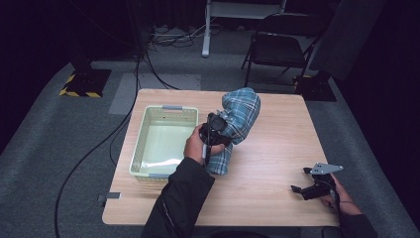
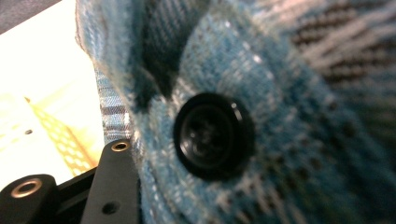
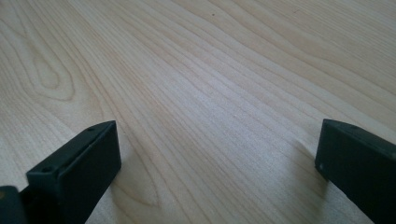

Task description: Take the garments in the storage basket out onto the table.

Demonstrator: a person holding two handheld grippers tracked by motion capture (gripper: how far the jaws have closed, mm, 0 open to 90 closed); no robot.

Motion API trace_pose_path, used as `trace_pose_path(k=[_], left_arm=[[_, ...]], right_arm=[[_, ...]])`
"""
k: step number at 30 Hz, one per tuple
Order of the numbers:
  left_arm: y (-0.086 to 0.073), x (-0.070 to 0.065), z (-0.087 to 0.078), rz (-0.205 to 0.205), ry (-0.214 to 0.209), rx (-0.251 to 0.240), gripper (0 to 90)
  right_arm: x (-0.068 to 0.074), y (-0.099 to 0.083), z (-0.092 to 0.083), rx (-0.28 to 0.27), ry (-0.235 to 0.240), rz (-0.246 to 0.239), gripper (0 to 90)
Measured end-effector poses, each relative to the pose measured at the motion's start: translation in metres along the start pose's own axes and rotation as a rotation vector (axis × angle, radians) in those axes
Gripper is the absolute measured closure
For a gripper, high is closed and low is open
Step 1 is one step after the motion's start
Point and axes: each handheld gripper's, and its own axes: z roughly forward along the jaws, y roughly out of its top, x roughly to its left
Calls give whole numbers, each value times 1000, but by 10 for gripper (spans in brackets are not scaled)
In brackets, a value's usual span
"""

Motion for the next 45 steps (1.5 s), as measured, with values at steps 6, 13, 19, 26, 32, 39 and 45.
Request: trace_pose_path(k=[6,13,19,26,32,39,45], left_arm=[[3,-7,6,7,-17,5,485],[3,-12,15,11,-36,13,483],[2,-15,22,6,-53,19,482],[-1,-16,33,1,-54,27,481],[-5,-17,42,-10,-66,39,480],[-6,-22,51,-9,-78,52,479],[-7,-26,57,-14,-87,58,479]], right_arm=[[0,0,0,0,0,0,2],[0,0,0,0,0,0,1],[0,0,0,0,0,1,1],[0,0,0,0,0,0,1],[0,0,0,0,0,-1,2],[0,0,0,0,-1,-2,1],[0,0,0,1,0,-1,2]])
